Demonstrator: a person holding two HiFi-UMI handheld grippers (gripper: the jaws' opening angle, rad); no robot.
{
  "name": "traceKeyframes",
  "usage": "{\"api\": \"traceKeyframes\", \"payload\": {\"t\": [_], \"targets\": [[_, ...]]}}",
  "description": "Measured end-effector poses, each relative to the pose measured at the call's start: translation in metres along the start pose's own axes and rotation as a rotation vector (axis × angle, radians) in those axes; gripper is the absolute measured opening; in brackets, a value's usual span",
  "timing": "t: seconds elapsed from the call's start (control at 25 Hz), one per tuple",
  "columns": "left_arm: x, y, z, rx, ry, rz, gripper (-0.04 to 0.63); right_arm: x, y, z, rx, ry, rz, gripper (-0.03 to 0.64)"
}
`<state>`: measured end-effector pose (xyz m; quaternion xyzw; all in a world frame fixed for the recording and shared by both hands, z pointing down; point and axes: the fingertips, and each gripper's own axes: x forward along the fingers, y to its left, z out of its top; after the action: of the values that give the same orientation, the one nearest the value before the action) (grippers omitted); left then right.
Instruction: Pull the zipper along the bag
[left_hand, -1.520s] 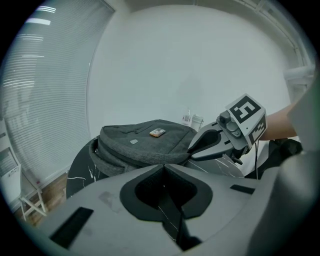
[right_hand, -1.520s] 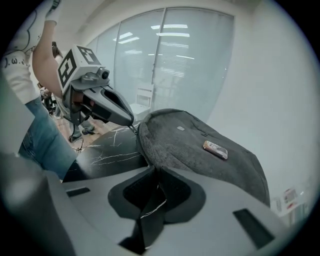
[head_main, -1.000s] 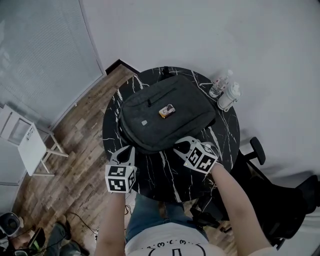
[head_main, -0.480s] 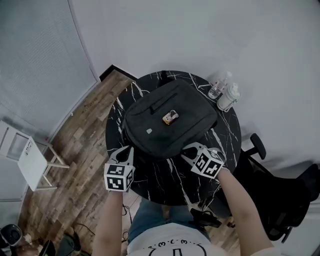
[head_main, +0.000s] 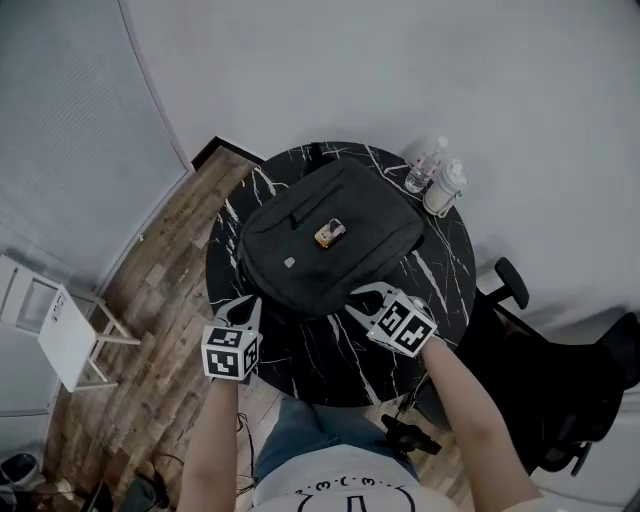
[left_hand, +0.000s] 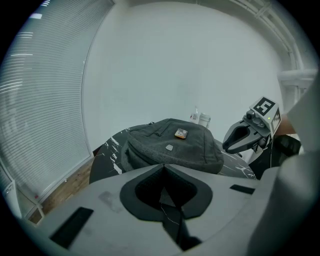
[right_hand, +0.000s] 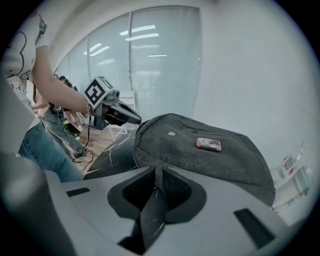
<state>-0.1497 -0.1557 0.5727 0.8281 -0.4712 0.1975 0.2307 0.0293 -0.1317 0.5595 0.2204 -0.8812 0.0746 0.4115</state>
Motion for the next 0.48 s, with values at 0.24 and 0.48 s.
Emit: {"api": "traceKeyframes", "payload": {"t": [0.24,0.48], "targets": [[0.0,0.001,0.003,0.021,0.018,0.009,0.015,0.002,0.026,0.015,0.021,-0.077,0.078,0.132],[0.003,0.005,0.004,0.044,0.027,-0.053,0.015,0.017,0.045,0.036,0.001,-0.085,0.088,0.173]]}}
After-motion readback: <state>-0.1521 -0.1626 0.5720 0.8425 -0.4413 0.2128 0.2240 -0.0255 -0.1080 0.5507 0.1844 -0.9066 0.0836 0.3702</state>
